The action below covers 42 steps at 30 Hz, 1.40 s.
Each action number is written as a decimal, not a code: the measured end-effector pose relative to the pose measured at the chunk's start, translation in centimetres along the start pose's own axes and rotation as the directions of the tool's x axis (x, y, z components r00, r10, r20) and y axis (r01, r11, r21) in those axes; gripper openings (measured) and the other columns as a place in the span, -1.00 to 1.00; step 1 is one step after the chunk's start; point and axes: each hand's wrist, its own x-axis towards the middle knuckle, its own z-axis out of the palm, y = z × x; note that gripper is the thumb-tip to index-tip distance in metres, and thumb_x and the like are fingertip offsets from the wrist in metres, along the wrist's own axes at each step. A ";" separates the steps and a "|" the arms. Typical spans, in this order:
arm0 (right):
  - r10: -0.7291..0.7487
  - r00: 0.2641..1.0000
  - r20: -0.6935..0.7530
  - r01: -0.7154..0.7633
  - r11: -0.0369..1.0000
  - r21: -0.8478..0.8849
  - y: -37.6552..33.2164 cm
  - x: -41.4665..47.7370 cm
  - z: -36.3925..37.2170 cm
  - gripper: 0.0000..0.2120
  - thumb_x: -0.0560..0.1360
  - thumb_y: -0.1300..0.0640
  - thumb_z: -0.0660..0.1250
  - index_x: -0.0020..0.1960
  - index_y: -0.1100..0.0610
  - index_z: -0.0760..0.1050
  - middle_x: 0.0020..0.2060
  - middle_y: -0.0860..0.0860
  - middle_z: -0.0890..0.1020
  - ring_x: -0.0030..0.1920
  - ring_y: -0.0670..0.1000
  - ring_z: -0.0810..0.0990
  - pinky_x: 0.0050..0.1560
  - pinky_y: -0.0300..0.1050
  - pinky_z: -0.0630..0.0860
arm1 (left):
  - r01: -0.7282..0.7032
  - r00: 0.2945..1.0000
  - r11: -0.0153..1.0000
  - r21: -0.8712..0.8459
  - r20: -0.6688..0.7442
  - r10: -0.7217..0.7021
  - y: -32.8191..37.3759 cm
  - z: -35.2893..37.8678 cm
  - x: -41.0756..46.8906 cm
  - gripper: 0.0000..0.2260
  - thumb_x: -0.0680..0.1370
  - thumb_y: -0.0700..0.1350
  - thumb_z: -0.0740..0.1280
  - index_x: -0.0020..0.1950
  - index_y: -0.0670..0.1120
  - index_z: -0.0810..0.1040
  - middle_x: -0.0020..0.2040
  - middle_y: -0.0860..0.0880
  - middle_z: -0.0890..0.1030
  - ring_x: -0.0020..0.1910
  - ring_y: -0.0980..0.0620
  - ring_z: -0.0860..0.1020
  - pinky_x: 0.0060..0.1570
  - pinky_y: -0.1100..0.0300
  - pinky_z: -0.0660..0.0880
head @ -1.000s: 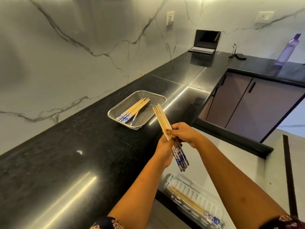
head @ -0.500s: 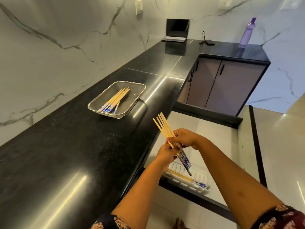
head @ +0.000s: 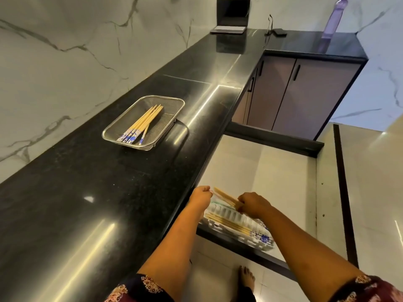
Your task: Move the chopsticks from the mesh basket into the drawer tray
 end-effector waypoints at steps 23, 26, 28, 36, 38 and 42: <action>0.028 0.995 0.095 0.007 0.935 -0.354 -0.8 4.7 5.1 -0.67 0.57 0.06 0.25 0.30 0.13 0.45 0.13 0.05 0.61 0.09 0.03 0.61 0.12 -0.12 0.54 | 0.138 0.990 0.990 0.043 0.019 -0.139 0.3 0.7 2.7 -0.64 0.65 -0.09 0.06 0.41 -0.19 0.33 0.40 -0.21 0.37 0.34 -0.18 0.36 0.28 0.02 0.33; 0.033 0.994 0.100 0.003 0.939 -0.344 -0.8 5.0 5.2 -0.66 0.58 0.03 0.23 0.31 0.11 0.44 0.14 0.04 0.61 0.10 0.04 0.61 0.12 -0.11 0.54 | 0.144 0.989 0.988 0.045 0.017 -0.145 0.2 0.7 2.9 -0.63 0.64 -0.08 0.06 0.43 -0.16 0.30 0.42 -0.19 0.35 0.37 -0.18 0.35 0.31 0.00 0.32; 0.041 0.995 0.088 -0.012 0.950 -0.312 -0.8 5.3 5.4 -0.65 0.59 -0.02 0.19 0.30 0.10 0.46 0.13 0.03 0.62 0.10 0.04 0.62 0.11 -0.10 0.53 | 0.151 0.988 0.988 0.045 0.019 -0.152 0.1 0.7 2.9 -0.63 0.64 -0.08 0.06 0.44 -0.14 0.29 0.43 -0.17 0.34 0.39 -0.17 0.33 0.33 -0.01 0.31; 0.009 0.995 0.099 0.022 0.951 -0.308 -0.4 5.6 5.9 -0.68 0.59 -0.06 0.16 0.25 0.06 0.47 0.09 0.02 0.63 0.07 0.02 0.62 0.10 -0.10 0.54 | 0.176 0.984 0.982 0.066 -0.002 -0.177 -0.7 0.9 3.3 -0.64 0.64 -0.07 0.06 0.43 -0.10 0.32 0.40 -0.17 0.38 0.34 -0.15 0.38 0.31 0.03 0.34; -0.007 0.995 0.095 0.039 0.936 -0.349 -0.2 5.5 5.9 -0.70 0.59 0.00 0.20 0.28 0.04 0.46 0.11 0.02 0.62 0.09 0.02 0.62 0.11 -0.10 0.53 | 0.184 0.983 0.982 0.050 0.000 -0.184 -0.9 1.0 3.3 -0.64 0.64 -0.09 0.06 0.43 -0.08 0.32 0.40 -0.16 0.38 0.34 -0.15 0.38 0.34 0.01 0.35; -0.065 0.994 0.093 0.100 0.890 -0.444 0.0 5.3 6.1 -0.67 0.59 0.03 0.21 0.34 0.02 0.41 0.13 0.01 0.61 0.10 0.03 0.62 0.08 -0.10 0.54 | 0.168 0.986 0.984 0.053 -0.007 -0.168 -1.1 1.2 3.4 -0.65 0.63 -0.13 0.06 0.41 -0.08 0.35 0.41 -0.13 0.37 0.35 -0.14 0.36 0.28 0.03 0.33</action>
